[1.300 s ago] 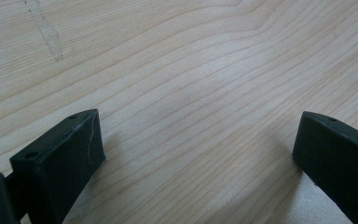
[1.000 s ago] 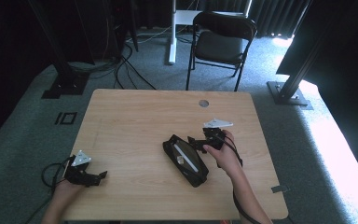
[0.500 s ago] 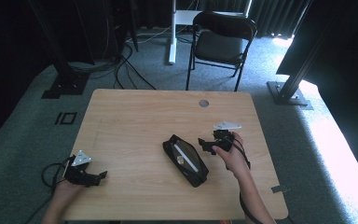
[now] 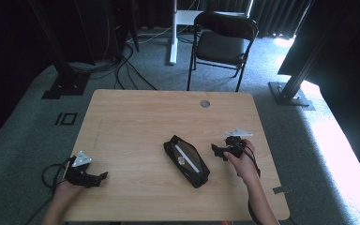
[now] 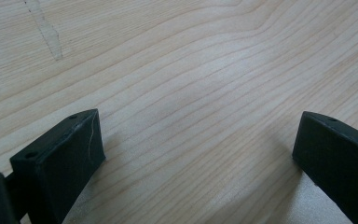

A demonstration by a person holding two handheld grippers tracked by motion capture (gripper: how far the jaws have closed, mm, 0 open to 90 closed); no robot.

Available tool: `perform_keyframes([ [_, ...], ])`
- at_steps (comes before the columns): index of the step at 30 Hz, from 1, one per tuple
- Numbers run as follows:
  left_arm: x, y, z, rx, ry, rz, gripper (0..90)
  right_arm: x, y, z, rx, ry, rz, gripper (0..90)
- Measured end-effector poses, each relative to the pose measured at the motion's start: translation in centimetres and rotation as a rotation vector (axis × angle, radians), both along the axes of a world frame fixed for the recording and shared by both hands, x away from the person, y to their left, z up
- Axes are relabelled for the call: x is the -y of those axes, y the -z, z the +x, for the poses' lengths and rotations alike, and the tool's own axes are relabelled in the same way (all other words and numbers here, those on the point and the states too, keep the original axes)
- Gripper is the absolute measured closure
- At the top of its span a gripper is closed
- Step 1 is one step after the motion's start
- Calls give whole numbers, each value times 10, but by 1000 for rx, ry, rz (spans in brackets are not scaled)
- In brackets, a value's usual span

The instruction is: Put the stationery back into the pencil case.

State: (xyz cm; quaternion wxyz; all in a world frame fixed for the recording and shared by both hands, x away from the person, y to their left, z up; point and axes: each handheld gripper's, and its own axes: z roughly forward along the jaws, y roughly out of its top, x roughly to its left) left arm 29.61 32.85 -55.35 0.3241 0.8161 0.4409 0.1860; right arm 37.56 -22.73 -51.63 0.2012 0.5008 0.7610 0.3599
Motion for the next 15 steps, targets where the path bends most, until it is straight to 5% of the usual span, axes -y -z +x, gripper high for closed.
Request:
perform_keyframes([
  [15, 0, 0, 0, 0, 0, -1, 21, 38, 24, -15, -49, 112, -41, 192],
])
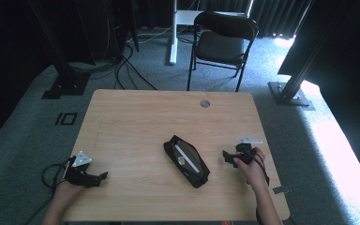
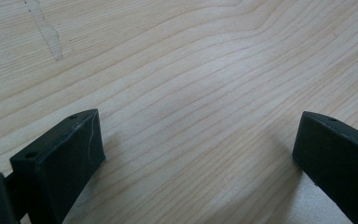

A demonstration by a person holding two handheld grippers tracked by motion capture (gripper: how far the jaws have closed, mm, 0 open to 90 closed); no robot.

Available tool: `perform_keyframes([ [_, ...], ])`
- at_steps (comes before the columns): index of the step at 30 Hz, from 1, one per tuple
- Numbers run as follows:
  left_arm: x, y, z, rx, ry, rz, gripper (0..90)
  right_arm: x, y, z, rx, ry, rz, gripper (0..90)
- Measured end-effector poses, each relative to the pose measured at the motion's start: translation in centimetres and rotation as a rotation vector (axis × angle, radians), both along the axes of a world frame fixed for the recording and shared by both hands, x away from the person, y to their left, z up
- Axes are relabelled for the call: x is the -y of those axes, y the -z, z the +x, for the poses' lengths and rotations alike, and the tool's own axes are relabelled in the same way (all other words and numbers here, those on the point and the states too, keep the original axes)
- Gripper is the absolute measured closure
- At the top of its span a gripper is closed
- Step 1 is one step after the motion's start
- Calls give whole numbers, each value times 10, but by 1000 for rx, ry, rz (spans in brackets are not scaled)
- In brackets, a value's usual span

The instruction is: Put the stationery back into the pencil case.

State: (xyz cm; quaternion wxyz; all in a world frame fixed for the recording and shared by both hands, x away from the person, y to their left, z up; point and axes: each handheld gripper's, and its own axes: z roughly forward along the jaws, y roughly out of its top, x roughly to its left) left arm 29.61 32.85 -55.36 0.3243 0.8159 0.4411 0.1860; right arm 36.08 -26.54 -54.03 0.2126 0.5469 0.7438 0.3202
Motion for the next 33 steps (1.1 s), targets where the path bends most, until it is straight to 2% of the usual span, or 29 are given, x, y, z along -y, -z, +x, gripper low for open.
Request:
perform_keyframes([
  [5, 0, 0, 0, 0, 0, 0, 21, 12, 7, -7, -26, 65, -5, 189],
  [7, 0, 0, 0, 0, 0, 1, 21, 18, 8, -9, 0, 102, -1, 189],
  [10, 0, 0, 0, 0, 0, 1, 21, 28, 12, -13, -14, 147, -3, 184],
  [18, 0, 0, 0, -1, -1, 0, 21, 38, 16, -27, 29, 195, -29, 158],
  [20, 0, 0, 0, 0, -1, 0, 21, 38, 17, -32, 25, 215, -10, 135],
  [25, 0, 0, 0, 1, -1, -1, 21, 38, 18, -42, 35, 231, -8, 135],
  [33, 0, 0, 0, 1, -1, -1, 21, 39, 19, -44, 37, 221, -8, 134],
])
